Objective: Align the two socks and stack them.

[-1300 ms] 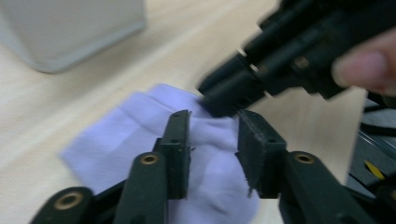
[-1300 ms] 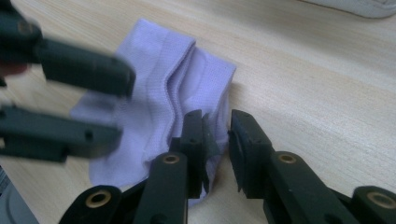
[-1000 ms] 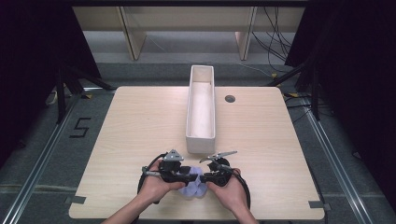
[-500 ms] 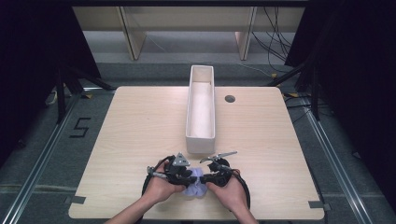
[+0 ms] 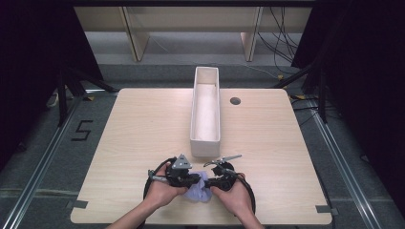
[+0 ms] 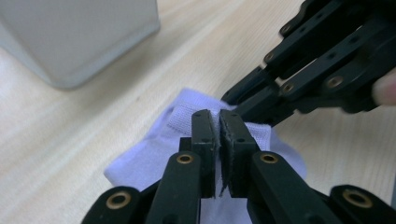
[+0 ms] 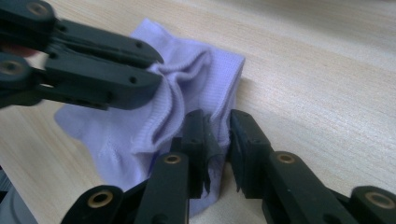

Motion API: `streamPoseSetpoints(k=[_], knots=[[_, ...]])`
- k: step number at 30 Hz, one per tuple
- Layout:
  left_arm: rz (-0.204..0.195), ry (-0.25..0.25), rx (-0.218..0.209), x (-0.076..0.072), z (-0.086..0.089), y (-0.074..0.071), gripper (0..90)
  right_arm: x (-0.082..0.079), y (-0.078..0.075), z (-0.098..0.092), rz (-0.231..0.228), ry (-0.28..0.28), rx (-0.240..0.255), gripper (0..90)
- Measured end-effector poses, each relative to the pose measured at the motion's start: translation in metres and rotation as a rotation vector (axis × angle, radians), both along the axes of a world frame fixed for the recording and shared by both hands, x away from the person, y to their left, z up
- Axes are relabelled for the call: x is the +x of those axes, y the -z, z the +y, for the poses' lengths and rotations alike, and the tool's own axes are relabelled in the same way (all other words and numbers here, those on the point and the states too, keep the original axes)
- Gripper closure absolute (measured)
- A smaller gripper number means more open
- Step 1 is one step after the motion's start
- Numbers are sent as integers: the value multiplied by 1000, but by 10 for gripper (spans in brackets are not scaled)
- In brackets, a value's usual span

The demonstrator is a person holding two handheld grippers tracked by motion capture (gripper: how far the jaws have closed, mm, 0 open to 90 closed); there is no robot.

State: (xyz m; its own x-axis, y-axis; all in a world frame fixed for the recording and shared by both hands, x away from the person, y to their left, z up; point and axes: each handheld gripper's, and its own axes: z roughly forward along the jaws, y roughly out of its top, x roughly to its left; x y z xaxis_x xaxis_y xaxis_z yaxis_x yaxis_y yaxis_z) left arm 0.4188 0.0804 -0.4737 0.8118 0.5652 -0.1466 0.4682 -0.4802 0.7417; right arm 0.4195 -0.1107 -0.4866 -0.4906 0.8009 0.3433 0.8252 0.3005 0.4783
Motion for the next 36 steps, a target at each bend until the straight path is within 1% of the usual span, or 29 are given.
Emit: streamPoseSetpoints(k=[1,2,3,4,5,7,8,9,10,11,12,14,15,16,17,19,21,22,23,24,25,27,29,30,31,33,34,35,36], knots=[[-5,14,3,0,0,-2,849,0,0,0,1,0,0,763],[-8,0,-16,-1,-2,-4,849,0,0,0,1,1,0,763],[-19,16,-1,-1,-1,-6,849,0,0,0,4,3,0,764],[-18,11,-21,-2,-2,-8,849,0,0,0,3,4,1,764],[-22,14,-17,-3,-3,-9,849,0,1,-1,-15,0,8,764],[-7,20,-29,-2,-3,-8,849,1,1,-3,-14,-17,12,757],[6,17,-36,-1,-2,-6,848,1,0,-3,12,4,11,748],[14,10,-43,-1,-2,-4,848,2,-2,-5,-5,2,17,747],[15,2,-40,0,-1,-3,847,1,-4,-7,-26,7,40,747],[17,0,-43,1,-1,-1,847,-1,-9,-8,-26,27,31,747],[20,-3,-41,1,0,0,846,-2,-13,-11,-38,38,28,747],[20,-5,-43,3,0,1,844,-6,-23,-15,-50,66,39,747],[20,-5,-44,3,0,1,843,-8,-29,-16,-38,90,55,747],[19,-6,-48,3,0,1,841,-6,-30,-22,-76,75,23,748],[17,-8,-53,2,-1,1,838,-6,-30,-25,-74,84,18,749],[13,-5,-58,3,-1,1,835,-5,-25,-29,-59,75,6,752],[12,-6,-64,3,-2,1,835,-6,-17,-28,-18,64,22,757],[15,-9,-65,3,-2,1,836,-4,-12,-29,-30,39,21,760],[22,-8,-71,4,-3,2,837,-5,-9,-28,-15,47,9,762],[30,-11,-81,4,-4,3,837,-6,-6,-26,2,53,18,763],[32,-9,-78,4,-4,3,836,-5,-3,-26,-13,30,11,763],[34,-9,-91,4,-6,4,834,-6,-2,-24,-4,40,17,764],[33,-10,-89,4,-8,6,833,-5,-1,-24,-8,40,8,765],[35,-8,-82,5,-9,9,832,-5,-1,-24,-15,31,4,765],[38,-12,-78,5,-10,11,831,-5,-1,-23,-3,36,10,766],[42,-11,-74,5,-11,15,828,-5,0,-23,-15,34,-2,766],[43,-14,-75,5,-12,17,824,-5,0,-23,-24,25,4,765],[37,-14,-67,5,-12,18,819,-6,-1,-23,-2,41,8,760],[33,-10,-59,5,-12,18,816,-6,-2,-24,-9,36,9,753]])
